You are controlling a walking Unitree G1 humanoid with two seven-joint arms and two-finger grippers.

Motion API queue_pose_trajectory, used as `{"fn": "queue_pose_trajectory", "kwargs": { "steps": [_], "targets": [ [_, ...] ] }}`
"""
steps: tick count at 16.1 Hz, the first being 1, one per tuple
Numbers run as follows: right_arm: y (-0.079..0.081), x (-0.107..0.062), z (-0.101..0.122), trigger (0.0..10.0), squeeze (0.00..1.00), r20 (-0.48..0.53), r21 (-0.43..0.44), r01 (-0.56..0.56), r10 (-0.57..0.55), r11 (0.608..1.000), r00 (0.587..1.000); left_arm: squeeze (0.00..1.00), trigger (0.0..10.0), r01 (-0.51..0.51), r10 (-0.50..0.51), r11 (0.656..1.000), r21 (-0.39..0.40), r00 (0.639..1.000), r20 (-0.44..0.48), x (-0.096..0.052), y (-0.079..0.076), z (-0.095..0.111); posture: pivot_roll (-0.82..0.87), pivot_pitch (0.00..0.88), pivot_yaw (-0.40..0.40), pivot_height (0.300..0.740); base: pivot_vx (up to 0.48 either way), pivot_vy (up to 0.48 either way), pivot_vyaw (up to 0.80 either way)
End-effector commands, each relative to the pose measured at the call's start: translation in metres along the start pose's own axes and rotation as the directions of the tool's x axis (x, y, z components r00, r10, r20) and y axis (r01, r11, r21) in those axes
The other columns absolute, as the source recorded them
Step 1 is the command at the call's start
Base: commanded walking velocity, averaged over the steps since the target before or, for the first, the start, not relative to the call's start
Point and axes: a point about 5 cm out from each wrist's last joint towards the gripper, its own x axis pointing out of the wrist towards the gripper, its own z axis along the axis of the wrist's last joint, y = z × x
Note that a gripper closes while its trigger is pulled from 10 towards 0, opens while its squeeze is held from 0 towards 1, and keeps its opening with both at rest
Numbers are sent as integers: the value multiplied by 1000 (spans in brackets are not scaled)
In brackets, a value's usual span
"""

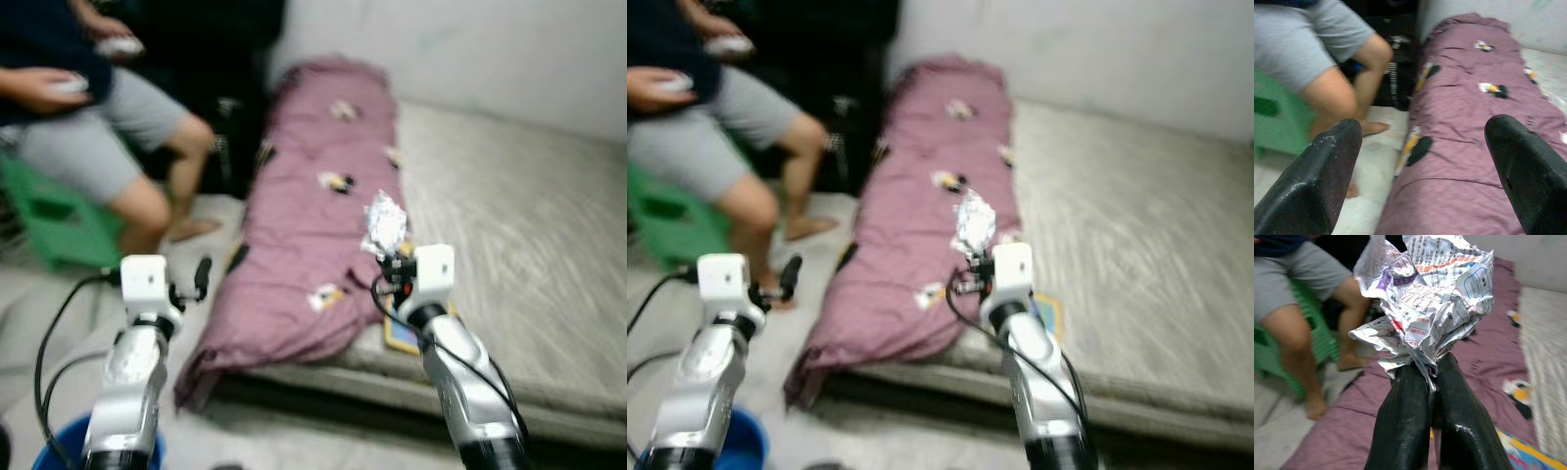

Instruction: Clean up the room

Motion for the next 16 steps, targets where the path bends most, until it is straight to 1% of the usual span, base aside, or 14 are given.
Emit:
{"fn": "queue_pose_trajectory", "kwargs": {
  "steps": [1,16],
  "targets": [
    [-6,0,2,10000,0,4,-10,15,-15,1000,1000,0,10000,12,-12,1000,4,1000,10,1,-5,2,-13,0,-87,740,0,0,794],
    [-4,0,0,10000,0,-3,-9,-7,7,1000,1000,0,10000,17,-17,1000,-5,1000,-4,0,-5,-2,-12,0,-89,740,0,0,791]
  ]
}}
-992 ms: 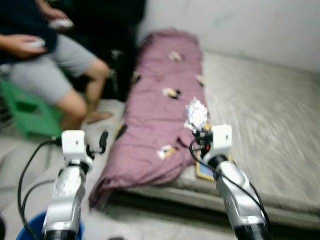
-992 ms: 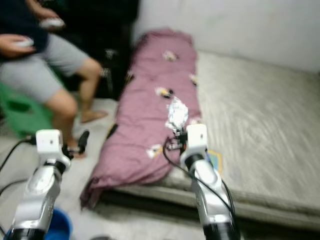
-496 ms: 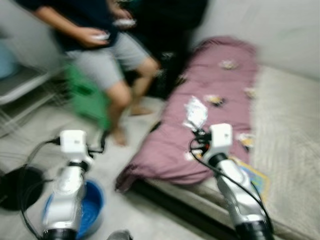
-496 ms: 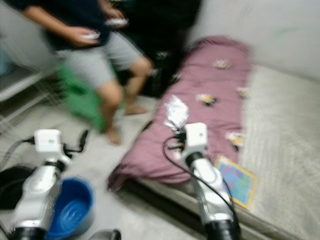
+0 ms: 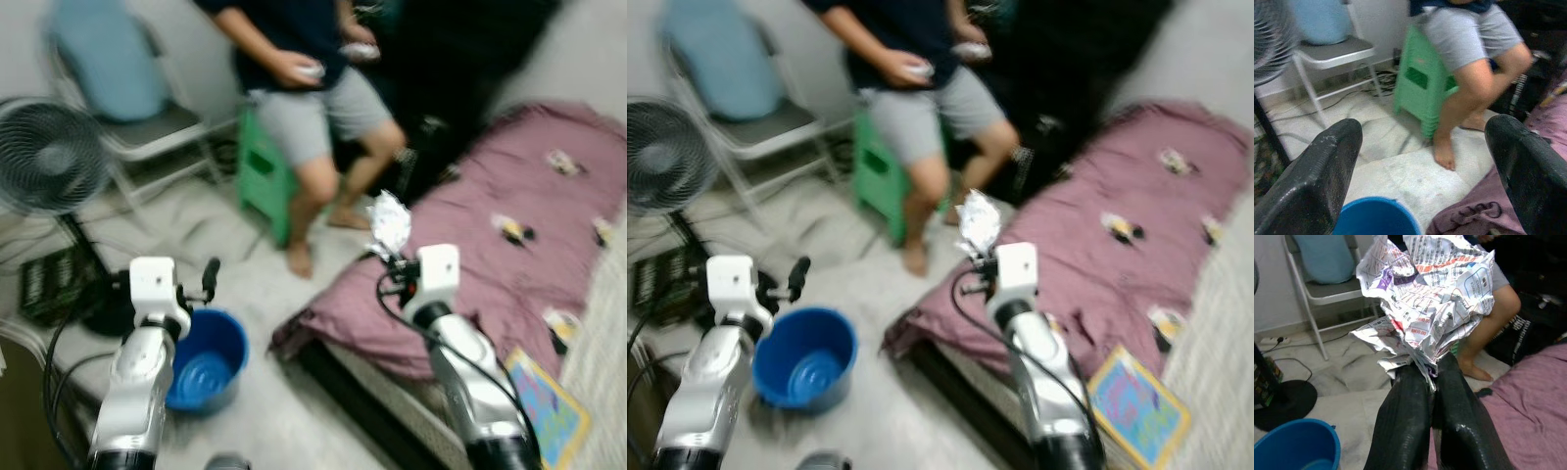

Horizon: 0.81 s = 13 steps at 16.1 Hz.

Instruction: Clean up the room

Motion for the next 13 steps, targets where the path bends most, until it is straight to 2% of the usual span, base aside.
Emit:
{"fn": "queue_pose_trajectory", "kwargs": {
  "steps": [1,3,7,10,13],
  "targets": [
    [2,2,2,10000,0,5,8,-10,10,1000,1000,0,10000,-8,8,1000,5,1000,2,0,2,0,-4,0,-95,740,0,0,781],
    [4,4,0,10000,0,-6,9,-25,25,1000,1000,0,10000,-26,26,1000,1,1000,11,-3,2,1,34,0,-132,740,0,0,784],
    [7,10,1,10000,0,-13,7,-58,58,998,998,0,10000,-58,58,998,-12,998,4,-9,5,-3,42,0,-146,740,0,0,627],
    [3,7,3,10000,0,11,12,-4,4,1000,1000,0,10000,-10,9,1000,-1,1000,-9,-3,0,-3,-18,0,-78,740,0,0,0],
    [-10,-3,7,10000,0,49,18,98,-99,995,994,0,10000,101,-100,994,40,995,-15,14,-20,5,-81,0,7,740,0,0,0]
  ]
}}
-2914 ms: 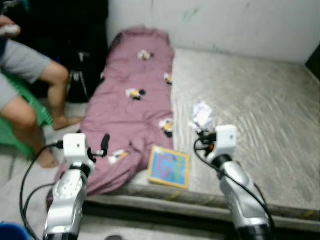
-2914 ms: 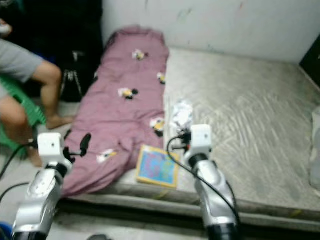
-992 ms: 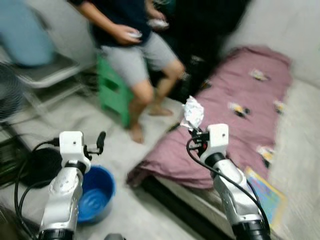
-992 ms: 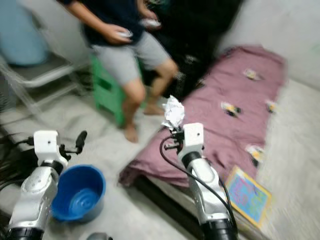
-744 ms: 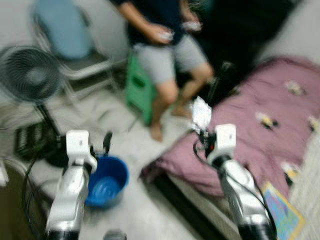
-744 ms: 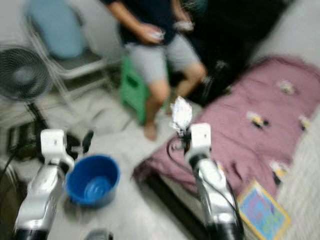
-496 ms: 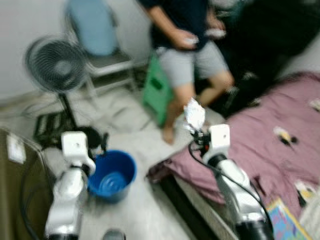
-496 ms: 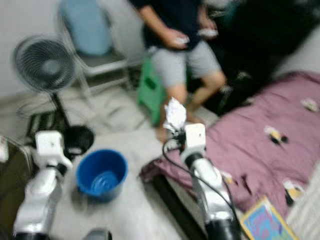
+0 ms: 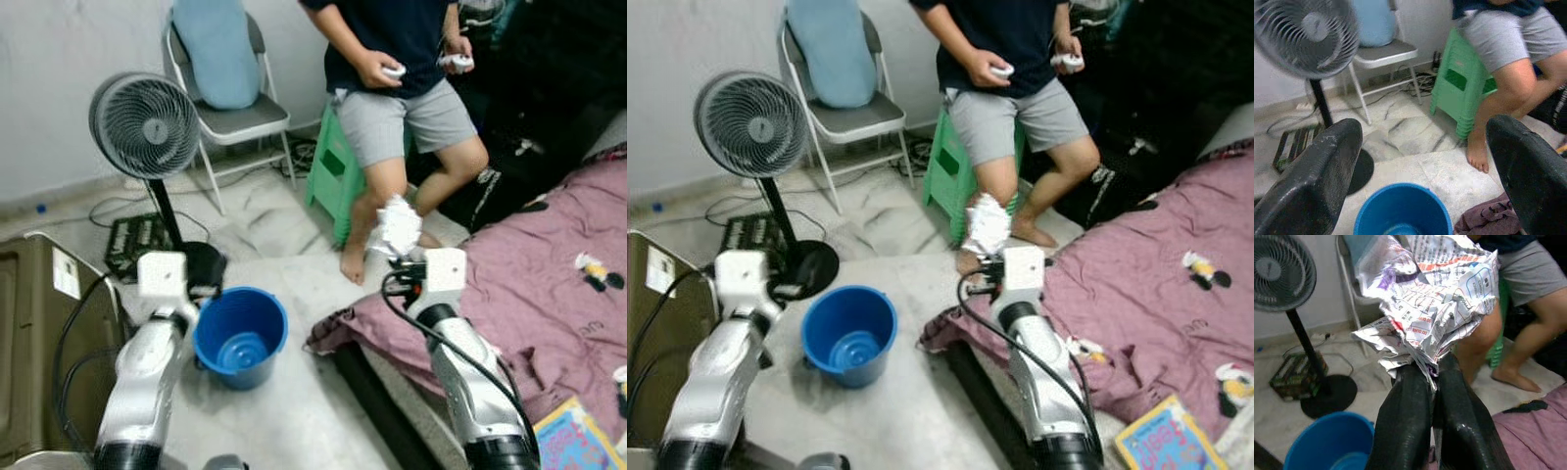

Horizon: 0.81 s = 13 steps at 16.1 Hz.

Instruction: Clean up the room

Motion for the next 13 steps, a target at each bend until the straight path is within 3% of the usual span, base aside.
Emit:
{"fn": "queue_pose_trajectory", "kwargs": {
  "steps": [1,4,13],
  "targets": [
    [-4,-1,10,10000,0,51,-16,25,-24,1000,998,0,10000,44,-44,999,29,999,-20,4,-7,0,-91,0,18,740,0,0,0],
    [-5,-5,16,10000,0,71,-41,33,-30,999,997,0,10000,104,-102,993,62,994,-23,4,-15,2,-102,0,28,740,0,0,133],
    [2,-3,7,10000,0,13,-35,-25,25,999,1000,0,10000,69,-68,997,17,997,-42,-9,-1,-6,-56,0,-48,740,0,0,775]
  ]
}}
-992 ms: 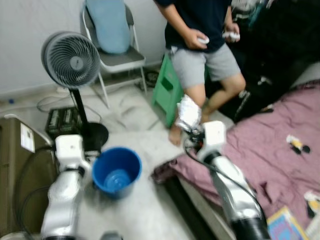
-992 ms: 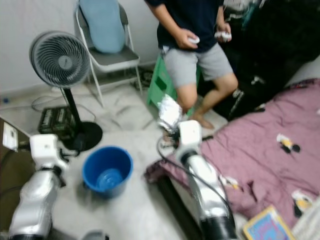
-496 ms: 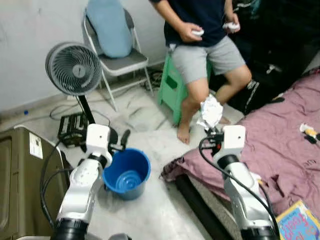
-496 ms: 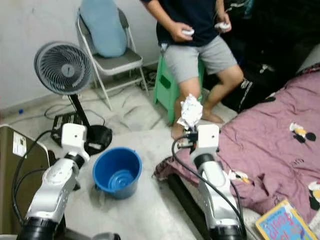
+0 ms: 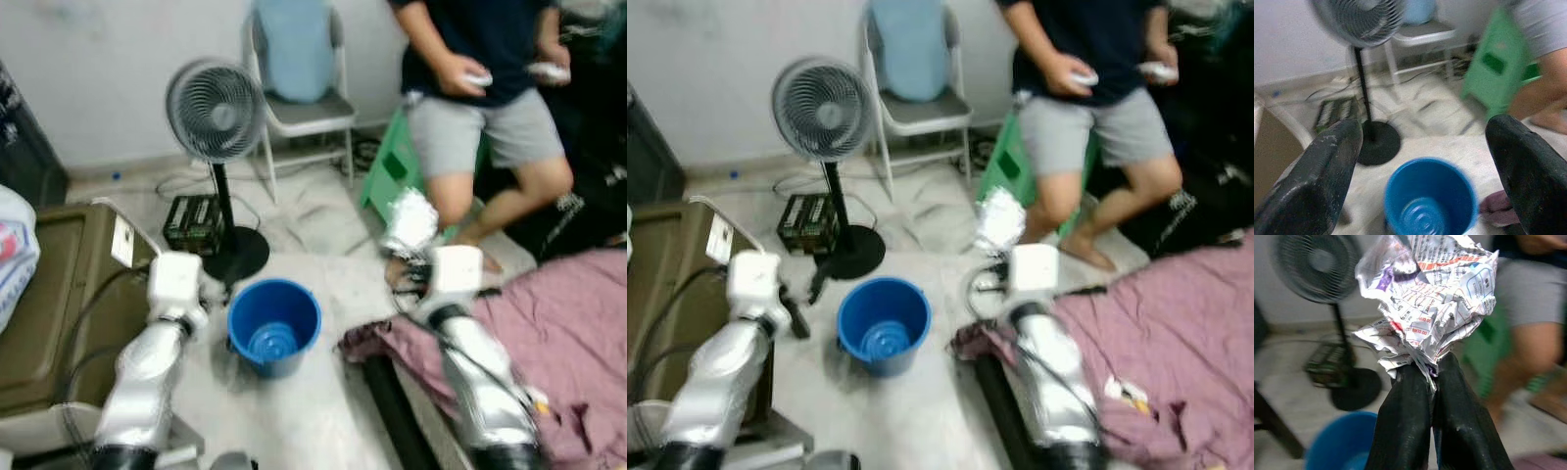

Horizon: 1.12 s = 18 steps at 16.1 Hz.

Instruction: Clean up the room

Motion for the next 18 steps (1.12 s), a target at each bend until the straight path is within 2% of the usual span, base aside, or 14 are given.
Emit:
{"fn": "queue_pose_trajectory", "kwargs": {
  "steps": [1,4,12,18],
  "targets": [
    [-8,-2,-1,10000,0,-12,-13,13,-13,1000,1000,0,10000,22,-22,1000,-9,999,35,2,-5,8,-52,0,-53,740,0,0,775],
    [-1,-2,1,10000,0,-5,-45,-37,37,998,999,0,10000,27,-26,1000,-8,999,37,0,-7,8,-45,0,-60,740,0,0,140],
    [-1,-1,0,10000,0,-9,-41,-44,44,998,999,0,10000,30,-29,1000,-7,999,32,-1,-6,8,-42,0,-66,740,0,0,755],
    [0,1,0,10000,0,-7,-28,-45,45,999,999,0,10000,43,-42,999,-14,998,47,0,-7,9,-47,0,-68,740,0,0,0]
  ]
}}
